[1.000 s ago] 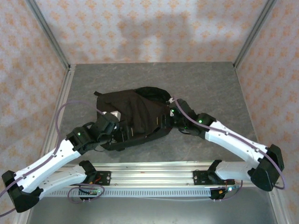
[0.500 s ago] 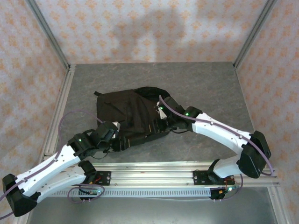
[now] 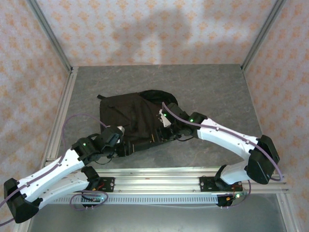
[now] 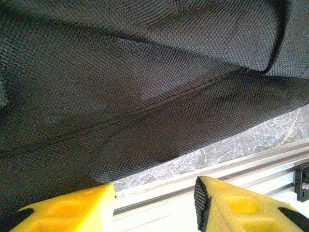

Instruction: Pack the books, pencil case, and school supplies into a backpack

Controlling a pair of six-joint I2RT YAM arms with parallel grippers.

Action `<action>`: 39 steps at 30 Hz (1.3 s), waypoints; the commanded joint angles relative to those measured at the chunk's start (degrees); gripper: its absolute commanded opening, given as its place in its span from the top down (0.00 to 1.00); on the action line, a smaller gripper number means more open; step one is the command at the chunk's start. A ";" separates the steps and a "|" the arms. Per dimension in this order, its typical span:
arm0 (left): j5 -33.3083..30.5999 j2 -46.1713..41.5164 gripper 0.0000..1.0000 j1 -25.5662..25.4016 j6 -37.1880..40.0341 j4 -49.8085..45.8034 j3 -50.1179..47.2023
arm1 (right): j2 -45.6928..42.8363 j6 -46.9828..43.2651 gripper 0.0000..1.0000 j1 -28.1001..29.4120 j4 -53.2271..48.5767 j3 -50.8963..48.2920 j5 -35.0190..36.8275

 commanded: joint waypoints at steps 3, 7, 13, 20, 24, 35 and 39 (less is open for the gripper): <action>-4.68 0.36 0.51 0.51 1.02 -0.43 -1.17 | -0.11 -0.26 0.61 1.95 -0.13 -0.76 -3.37; -5.28 0.36 0.51 1.15 1.06 -0.16 -1.59 | 0.07 -2.16 0.62 4.52 -1.31 0.09 -5.23; -7.77 0.25 0.51 2.20 1.48 -0.27 -3.33 | -2.93 -7.41 0.74 4.80 -8.48 5.90 13.74; -9.36 0.01 0.51 2.35 1.02 0.11 -3.83 | 2.16 -9.31 0.66 4.74 -12.00 9.45 22.44; -9.54 -0.25 0.51 2.53 1.02 0.27 -3.57 | 4.35 -8.94 0.62 4.74 -9.28 8.75 20.08; -8.73 0.22 0.50 2.88 1.11 2.26 -3.83 | 8.25 -6.97 0.54 4.91 -6.03 7.80 8.59; -8.58 1.19 0.50 3.10 1.19 3.42 -3.66 | 9.18 -6.74 0.54 5.38 -5.64 7.13 4.91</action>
